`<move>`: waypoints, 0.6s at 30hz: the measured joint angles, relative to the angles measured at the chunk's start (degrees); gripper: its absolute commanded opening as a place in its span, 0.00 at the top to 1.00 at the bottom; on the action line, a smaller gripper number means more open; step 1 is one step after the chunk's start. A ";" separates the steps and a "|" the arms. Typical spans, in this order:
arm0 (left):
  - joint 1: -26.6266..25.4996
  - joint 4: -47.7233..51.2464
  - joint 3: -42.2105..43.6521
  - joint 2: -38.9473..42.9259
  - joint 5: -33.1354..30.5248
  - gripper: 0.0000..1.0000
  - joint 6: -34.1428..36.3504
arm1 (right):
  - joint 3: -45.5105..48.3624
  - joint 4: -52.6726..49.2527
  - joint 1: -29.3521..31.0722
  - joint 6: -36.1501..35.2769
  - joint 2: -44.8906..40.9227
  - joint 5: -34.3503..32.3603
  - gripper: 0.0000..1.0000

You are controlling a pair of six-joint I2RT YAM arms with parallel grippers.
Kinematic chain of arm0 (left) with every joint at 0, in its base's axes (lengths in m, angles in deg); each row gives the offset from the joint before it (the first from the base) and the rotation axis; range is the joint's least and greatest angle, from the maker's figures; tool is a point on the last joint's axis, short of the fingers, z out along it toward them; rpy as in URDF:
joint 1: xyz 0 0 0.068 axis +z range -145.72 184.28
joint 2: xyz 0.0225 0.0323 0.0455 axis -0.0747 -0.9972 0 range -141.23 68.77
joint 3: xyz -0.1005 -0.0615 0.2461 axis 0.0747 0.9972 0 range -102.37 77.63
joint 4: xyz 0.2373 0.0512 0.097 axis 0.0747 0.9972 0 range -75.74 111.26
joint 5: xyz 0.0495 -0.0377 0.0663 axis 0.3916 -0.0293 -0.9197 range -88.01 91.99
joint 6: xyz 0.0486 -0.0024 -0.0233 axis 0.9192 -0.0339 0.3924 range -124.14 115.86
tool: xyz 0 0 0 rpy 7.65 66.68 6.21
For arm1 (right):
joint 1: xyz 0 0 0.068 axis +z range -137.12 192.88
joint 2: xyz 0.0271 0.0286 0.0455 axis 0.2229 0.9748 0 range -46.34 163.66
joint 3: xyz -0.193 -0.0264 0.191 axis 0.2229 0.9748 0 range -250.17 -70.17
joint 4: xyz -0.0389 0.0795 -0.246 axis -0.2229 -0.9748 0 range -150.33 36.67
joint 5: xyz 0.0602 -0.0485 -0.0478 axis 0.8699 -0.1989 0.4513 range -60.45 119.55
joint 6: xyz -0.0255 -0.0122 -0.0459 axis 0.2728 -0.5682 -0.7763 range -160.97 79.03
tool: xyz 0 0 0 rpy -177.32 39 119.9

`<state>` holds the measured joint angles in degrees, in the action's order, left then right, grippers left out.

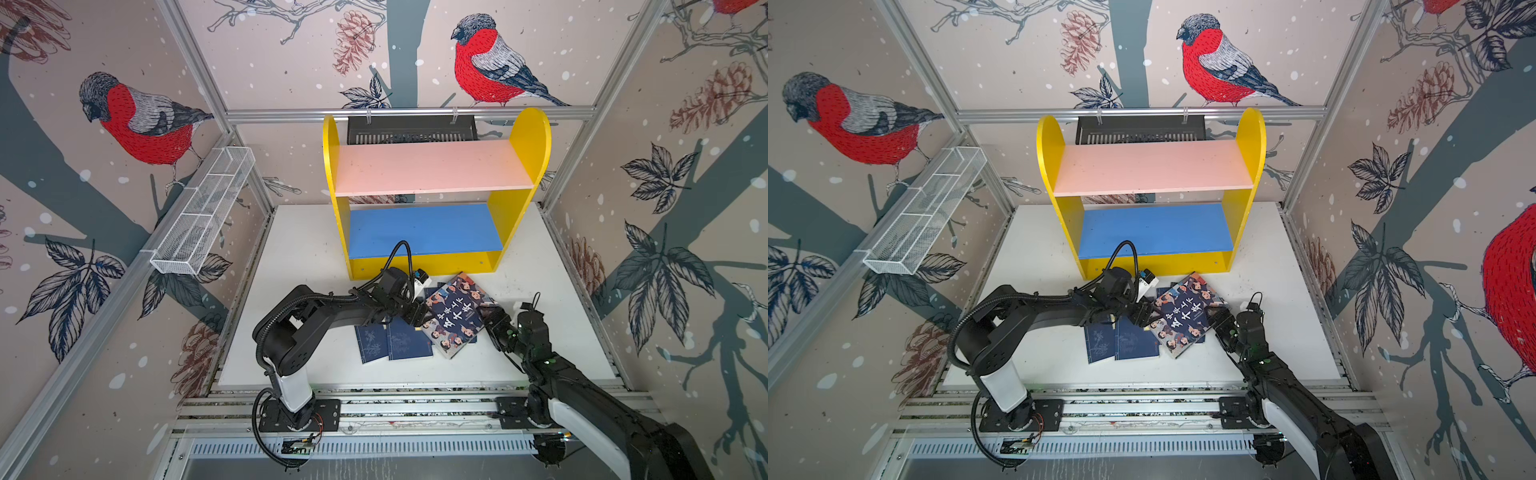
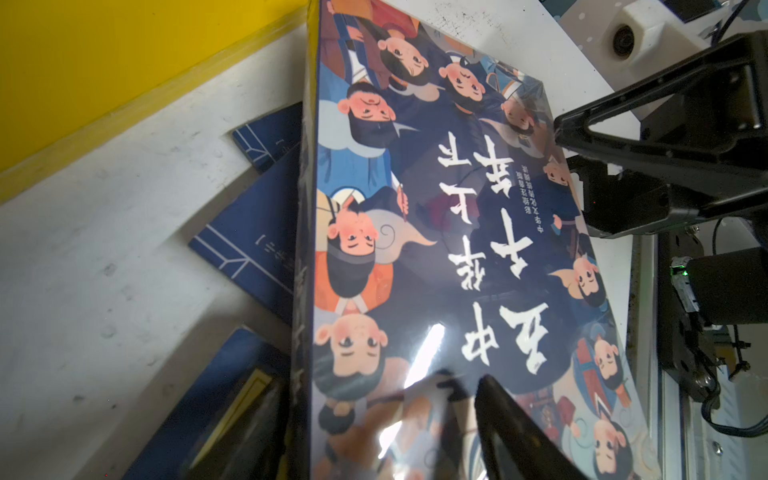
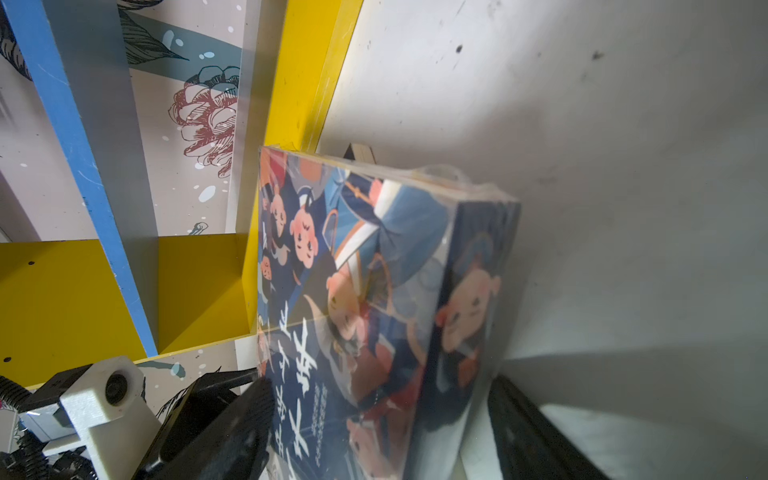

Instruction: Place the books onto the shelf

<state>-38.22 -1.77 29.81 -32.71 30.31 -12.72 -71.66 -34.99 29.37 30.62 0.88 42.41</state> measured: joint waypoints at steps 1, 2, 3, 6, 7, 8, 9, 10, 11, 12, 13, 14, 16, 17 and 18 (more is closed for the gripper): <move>0.00 0.00 -0.13 -0.13 0.31 0.29 0.02 | -0.11 0.42 0.00 -0.07 0.59 0.31 0.18; 0.00 0.00 -0.28 -0.33 0.76 0.29 0.04 | -0.35 0.83 0.00 -0.22 1.33 0.63 0.19; 0.00 0.00 -0.39 -0.50 1.29 0.29 0.04 | -0.68 1.03 0.00 -0.42 2.12 0.87 0.20; -0.02 0.00 -0.72 -1.07 2.64 0.29 0.07 | -1.73 1.44 0.00 -1.22 4.59 1.84 0.20; -0.02 0.00 -0.83 -1.27 3.19 0.29 0.13 | -2.05 1.86 0.00 -1.31 5.51 2.16 0.20; -0.04 0.02 -0.98 -1.49 3.69 0.29 0.24 | -2.25 2.58 0.00 -1.36 6.58 2.38 0.22; -0.07 0.02 -1.09 -1.64 4.22 0.29 0.44 | -2.25 3.54 0.00 -1.44 7.54 2.73 0.24; -0.07 0.02 -1.14 -1.75 4.55 0.29 0.59 | -2.25 4.33 0.00 -1.44 8.26 2.97 0.26; -0.07 0.02 -1.18 -1.90 4.79 0.29 0.70 | -2.23 4.96 0.00 -1.44 8.94 3.15 0.28; -0.07 0.02 -1.20 -2.01 4.96 0.30 0.94 | -2.14 5.62 0.00 -1.44 9.51 3.19 0.30; -0.07 0.02 -1.22 -2.05 5.09 0.29 1.05 | -2.12 5.84 -0.02 -1.42 9.81 3.23 0.33; -0.07 0.02 -1.27 -2.14 5.35 0.29 1.07 | -2.08 5.88 -0.02 -1.44 9.92 3.21 0.37; -0.09 0.02 -1.29 -2.27 5.84 0.29 1.11 | -1.90 5.64 -0.02 -1.42 9.66 3.17 0.41; -0.09 0.00 -1.29 -2.36 6.08 0.29 1.11 | -1.81 5.31 -0.02 -1.40 9.40 3.17 0.45; -0.11 -0.02 -1.29 -2.43 6.21 0.29 1.11 | -1.70 4.61 -0.02 -1.36 8.76 3.17 0.48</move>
<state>-38.33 -1.80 28.52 -35.13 36.52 -11.60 -73.37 -30.37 29.35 29.27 9.64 45.58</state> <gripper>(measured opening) 0.706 0.573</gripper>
